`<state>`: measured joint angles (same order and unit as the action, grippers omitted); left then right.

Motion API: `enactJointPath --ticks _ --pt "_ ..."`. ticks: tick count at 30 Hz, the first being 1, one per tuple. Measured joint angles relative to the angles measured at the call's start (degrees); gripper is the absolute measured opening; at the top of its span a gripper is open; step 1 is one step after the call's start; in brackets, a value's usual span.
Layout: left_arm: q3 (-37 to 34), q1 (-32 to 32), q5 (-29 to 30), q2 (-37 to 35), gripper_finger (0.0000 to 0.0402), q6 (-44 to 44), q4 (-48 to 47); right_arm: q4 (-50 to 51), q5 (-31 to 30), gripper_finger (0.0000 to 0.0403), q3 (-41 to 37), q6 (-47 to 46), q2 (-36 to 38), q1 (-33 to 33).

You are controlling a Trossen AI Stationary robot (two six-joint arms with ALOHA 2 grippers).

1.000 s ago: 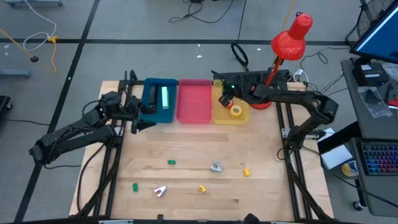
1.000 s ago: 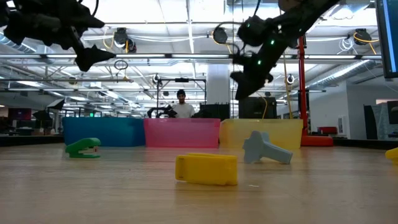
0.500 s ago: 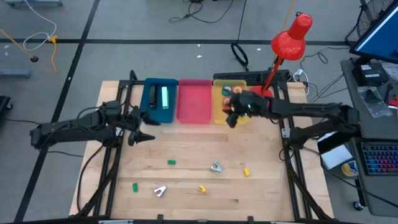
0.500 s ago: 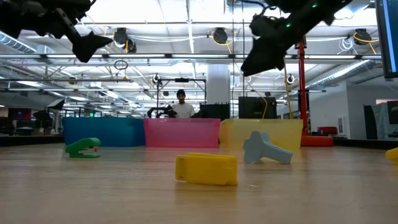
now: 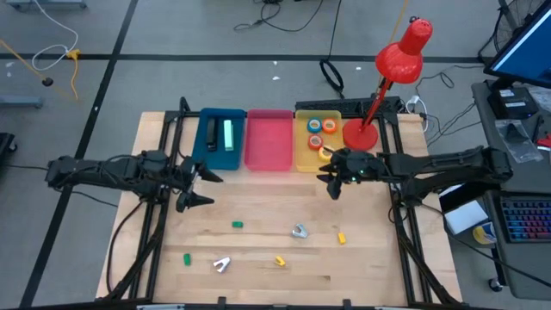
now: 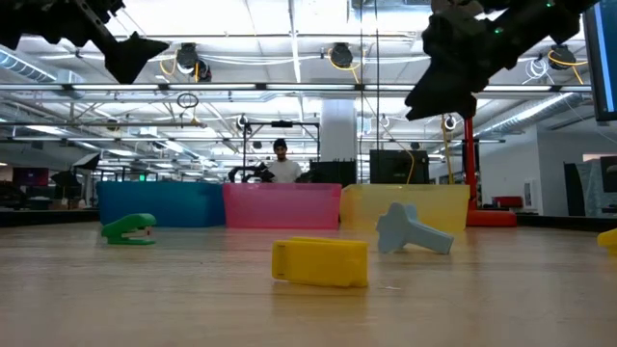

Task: Pick and place Stapler, Stapler remover, tape
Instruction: Put the top green stapler into the blue bin

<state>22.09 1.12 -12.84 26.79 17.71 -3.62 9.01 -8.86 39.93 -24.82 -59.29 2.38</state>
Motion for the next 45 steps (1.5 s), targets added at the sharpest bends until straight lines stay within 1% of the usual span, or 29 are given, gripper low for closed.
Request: enactJointPath --ticks 3,7,13,18,20,22,26,29,33,37,39,42,45 --pt "0.0 1.3 1.5 0.0 0.0379 -1.1 0.6 -1.5 0.0 0.0144 -1.3 0.3 2.0 -1.0" --pt "0.0 1.4 2.3 -0.6 0.0379 -1.5 0.3 -1.4 0.0 0.0144 -2.4 0.6 6.0 -1.0" --pt "0.0 -0.2 2.1 -2.6 0.0379 -2.5 -1.7 -1.5 -0.1 0.0144 -5.0 3.1 14.2 -1.0" --pt "-0.9 -0.9 1.3 -4.6 0.0379 -2.5 -3.1 -1.5 -0.2 0.0144 -9.7 1.0 20.8 -1.0" --pt "-3.6 -0.9 1.3 -5.8 0.0379 -2.4 0.0 -1.4 -0.2 0.0144 -11.9 -0.6 23.3 -1.0" --pt "-7.2 -0.9 0.7 -6.8 0.0379 -1.2 6.2 -1.9 -0.3 0.0144 -14.0 -1.9 25.6 -1.0" --pt "-13.1 -0.9 -1.1 -8.2 0.0379 1.0 16.5 -7.8 -0.3 0.0144 -18.3 -3.0 29.5 -1.0" --pt "-15.4 -0.9 -1.1 -8.1 0.0379 1.9 20.3 -12.6 -0.3 0.0144 -21.1 -3.0 31.5 -1.0" --pt "-15.6 -0.9 0.8 -8.1 0.0379 2.4 21.4 -16.7 -0.3 0.0144 -24.3 -3.0 33.1 -1.0" --pt "-15.6 -0.9 1.4 -8.1 0.0379 7.1 25.9 -21.0 -0.1 0.0144 -27.4 -3.1 33.3 -1.0" --pt "-15.6 -0.9 2.3 -8.1 0.0379 10.9 27.8 -23.7 0.0 0.0144 -28.9 -4.1 33.3 -1.0" --pt "-15.5 -0.9 3.1 -8.1 0.0379 19.9 27.3 -27.0 0.0 0.0144 -31.0 -7.3 33.4 -1.0" --pt "-15.4 0.1 3.7 -6.9 0.0379 23.7 26.1 -29.3 0.0 0.0144 -32.9 -9.5 33.4 -1.0"
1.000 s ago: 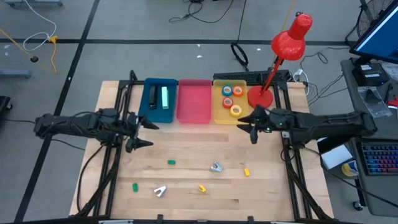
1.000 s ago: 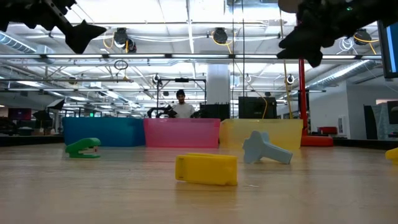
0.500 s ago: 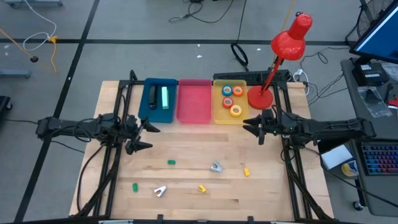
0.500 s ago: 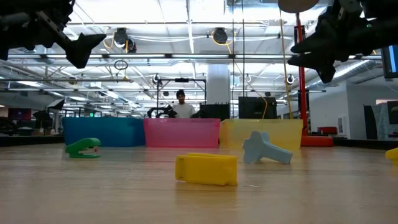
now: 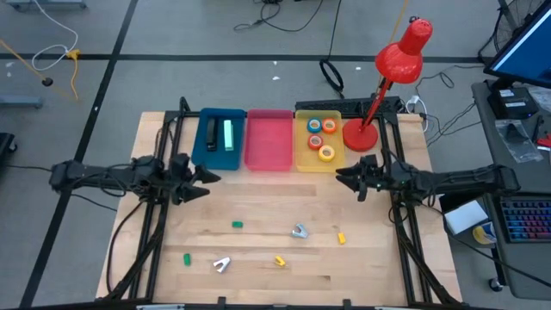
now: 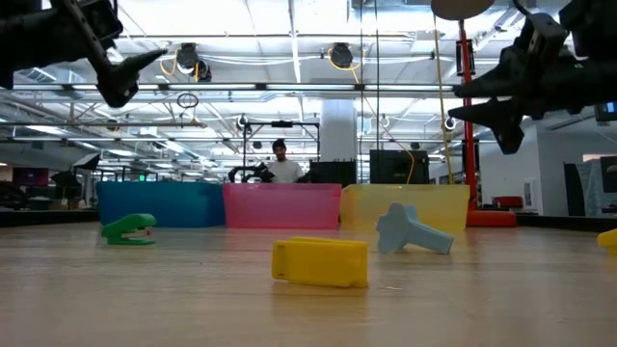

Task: Pick and place Stapler, Stapler remover, tape
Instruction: Put the top green stapler into the blue bin

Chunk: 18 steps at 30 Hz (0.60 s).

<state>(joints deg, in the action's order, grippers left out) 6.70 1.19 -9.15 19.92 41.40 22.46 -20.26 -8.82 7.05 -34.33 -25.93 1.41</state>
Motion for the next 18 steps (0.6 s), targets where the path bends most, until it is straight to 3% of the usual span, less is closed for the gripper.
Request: enactJointPath --ticks 6,14,18 --pt "2.7 4.2 4.6 5.1 0.0379 3.8 -4.8 -3.0 0.1 0.0144 -2.3 -1.9 0.0 0.0" --pt "21.2 12.3 9.4 17.6 0.0379 8.5 -34.8 -5.1 0.1 0.0144 -2.8 -0.6 0.0 0.0" --pt "28.9 16.7 9.2 24.9 0.0379 12.5 -44.4 -5.1 0.1 0.0144 -2.8 0.6 0.0 0.0"
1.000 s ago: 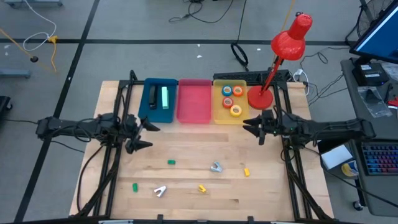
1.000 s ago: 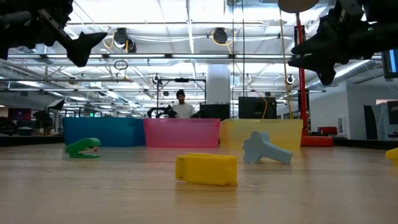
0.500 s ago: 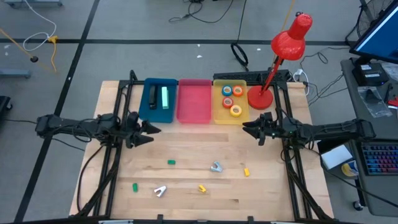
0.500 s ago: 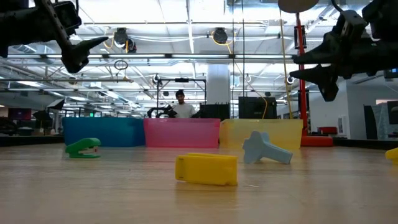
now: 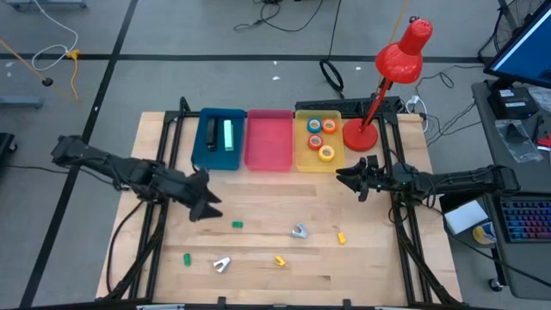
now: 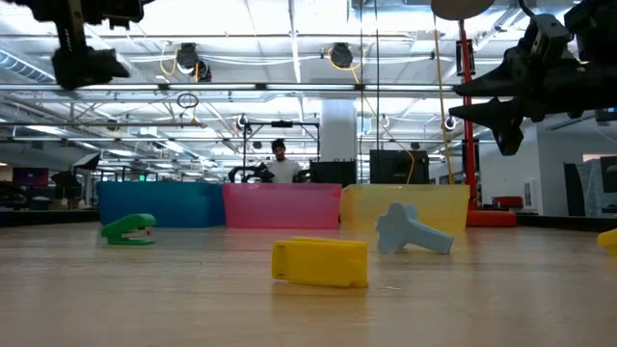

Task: Pick and place Stapler, Stapler remover, tape
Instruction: Put the top green stapler into the blue bin

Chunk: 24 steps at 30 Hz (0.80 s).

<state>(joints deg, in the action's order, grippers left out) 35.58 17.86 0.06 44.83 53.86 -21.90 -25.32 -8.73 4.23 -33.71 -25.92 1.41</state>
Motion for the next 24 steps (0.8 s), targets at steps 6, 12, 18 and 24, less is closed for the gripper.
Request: enactJointPath --ticks 6,12,18,24 --pt "7.4 7.7 -0.1 8.6 0.0379 7.5 -8.3 0.0 0.0 0.0144 0.0 0.3 0.0 0.0" --pt "9.7 14.3 0.7 15.8 0.0379 15.1 -9.3 0.2 0.0 0.0144 -0.1 0.3 0.0 0.0" --pt "9.7 18.1 1.0 24.7 0.0379 19.0 -7.4 0.3 0.0 0.0144 -0.1 0.3 0.0 0.0" --pt "9.7 20.6 -2.8 32.0 0.0379 21.4 -1.2 0.3 -0.1 0.0144 -0.1 0.3 0.0 0.0"
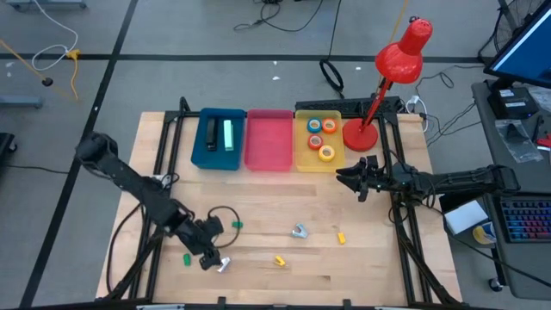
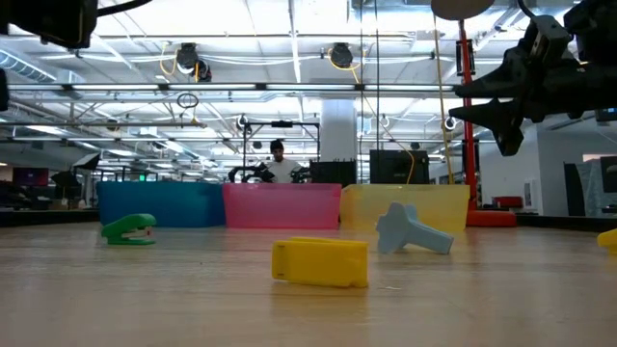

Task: Pick and place Stapler, Stapler remover, tape
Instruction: Put the top green stapler into the blue bin

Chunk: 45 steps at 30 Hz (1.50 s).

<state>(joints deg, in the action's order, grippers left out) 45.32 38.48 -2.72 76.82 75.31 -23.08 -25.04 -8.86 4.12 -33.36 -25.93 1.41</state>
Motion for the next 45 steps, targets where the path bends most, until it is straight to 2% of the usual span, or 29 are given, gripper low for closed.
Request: enactJointPath --ticks 3,9,18,27,36,41,45 --pt "0.0 1.2 -0.3 2.3 0.0379 1.5 2.5 0.0 0.0 0.0144 0.0 0.0 0.0 0.0" --pt "0.0 2.2 -0.5 5.4 0.0379 4.7 1.1 0.0 0.0 0.0144 0.0 0.0 0.0 0.0" --pt "0.0 0.9 1.7 5.7 0.0379 3.2 -3.3 0.0 0.0 0.0144 0.0 0.0 0.0 0.0" --pt "0.0 -5.3 8.2 5.7 0.0379 -15.3 -10.5 0.0 0.0 0.0144 0.0 0.0 0.0 0.0" --pt "-0.1 -11.0 14.7 5.7 0.0379 -41.3 -10.4 0.0 0.0 0.0144 0.0 0.0 0.0 0.0" --pt "-0.1 -14.2 19.5 5.7 0.0379 -45.5 -10.2 0.0 0.0 0.0144 0.0 0.0 0.0 0.0" --pt "-0.1 -16.7 16.2 5.7 0.0379 -46.2 -8.7 0.0 0.0 0.0144 0.0 0.0 0.0 0.0"
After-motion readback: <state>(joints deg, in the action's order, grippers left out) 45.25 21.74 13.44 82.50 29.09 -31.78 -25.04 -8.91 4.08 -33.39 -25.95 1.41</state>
